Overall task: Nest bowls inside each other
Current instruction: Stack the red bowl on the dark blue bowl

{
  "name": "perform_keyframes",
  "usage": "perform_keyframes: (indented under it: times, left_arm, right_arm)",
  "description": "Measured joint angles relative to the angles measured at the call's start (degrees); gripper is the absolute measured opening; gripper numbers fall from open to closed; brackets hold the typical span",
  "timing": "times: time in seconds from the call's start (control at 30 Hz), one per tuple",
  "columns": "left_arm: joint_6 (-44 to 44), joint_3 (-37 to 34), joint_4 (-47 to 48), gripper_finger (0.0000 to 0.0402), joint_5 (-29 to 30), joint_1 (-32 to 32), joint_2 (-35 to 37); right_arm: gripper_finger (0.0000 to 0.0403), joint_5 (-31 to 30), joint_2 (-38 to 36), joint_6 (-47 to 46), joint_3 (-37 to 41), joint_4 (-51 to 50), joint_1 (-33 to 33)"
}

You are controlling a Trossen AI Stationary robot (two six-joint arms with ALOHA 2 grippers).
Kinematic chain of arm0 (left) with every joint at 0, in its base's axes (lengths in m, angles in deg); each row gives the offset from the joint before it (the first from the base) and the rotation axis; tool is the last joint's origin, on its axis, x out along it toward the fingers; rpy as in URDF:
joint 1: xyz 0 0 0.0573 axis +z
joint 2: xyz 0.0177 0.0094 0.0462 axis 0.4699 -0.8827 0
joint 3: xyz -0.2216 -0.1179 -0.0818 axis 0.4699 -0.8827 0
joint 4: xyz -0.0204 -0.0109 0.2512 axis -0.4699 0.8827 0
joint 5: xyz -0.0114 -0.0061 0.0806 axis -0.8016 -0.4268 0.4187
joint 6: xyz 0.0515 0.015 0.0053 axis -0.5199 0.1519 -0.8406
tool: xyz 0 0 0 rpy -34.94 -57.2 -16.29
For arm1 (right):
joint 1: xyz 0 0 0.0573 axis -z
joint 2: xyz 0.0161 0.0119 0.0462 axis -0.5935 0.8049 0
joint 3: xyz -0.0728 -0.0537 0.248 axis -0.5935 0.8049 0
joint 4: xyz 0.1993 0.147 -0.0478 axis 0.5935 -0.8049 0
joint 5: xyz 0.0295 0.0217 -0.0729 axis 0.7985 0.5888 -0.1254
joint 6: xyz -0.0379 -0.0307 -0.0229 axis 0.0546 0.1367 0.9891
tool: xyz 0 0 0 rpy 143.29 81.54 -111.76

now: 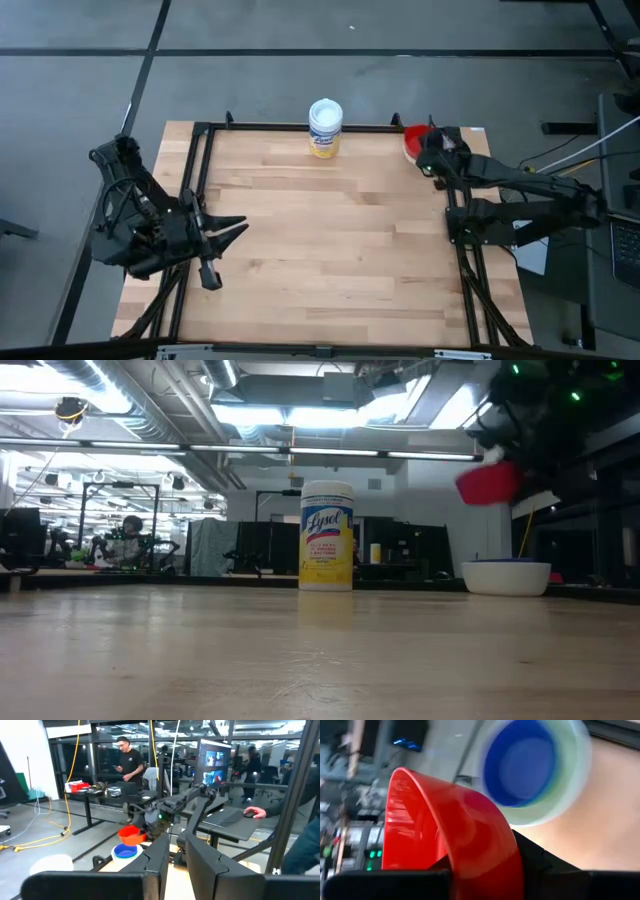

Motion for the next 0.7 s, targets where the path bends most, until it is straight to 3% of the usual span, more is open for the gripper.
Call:
perform_keyframes:
  times: [0.1,0.27,0.7]
  left_arm:
    - [0.05,0.0,-0.16,0.006,0.04,0.04,0.0]
    - [0.5,-0.03,-0.42,0.006,0.43,0.04,0.04]
    - [0.15,-0.04,-2.6,0.006,4.74,0.24,0.22]
  right_arm:
    - [0.0087,2.05,-2.04,-7.81,4.81,0.84,1.38]
    - [0.0087,3.21,-1.48,-8.08,7.53,6.79,7.17]
    - [0.0087,11.95,2.4,-4.53,7.51,7.0,22.32]
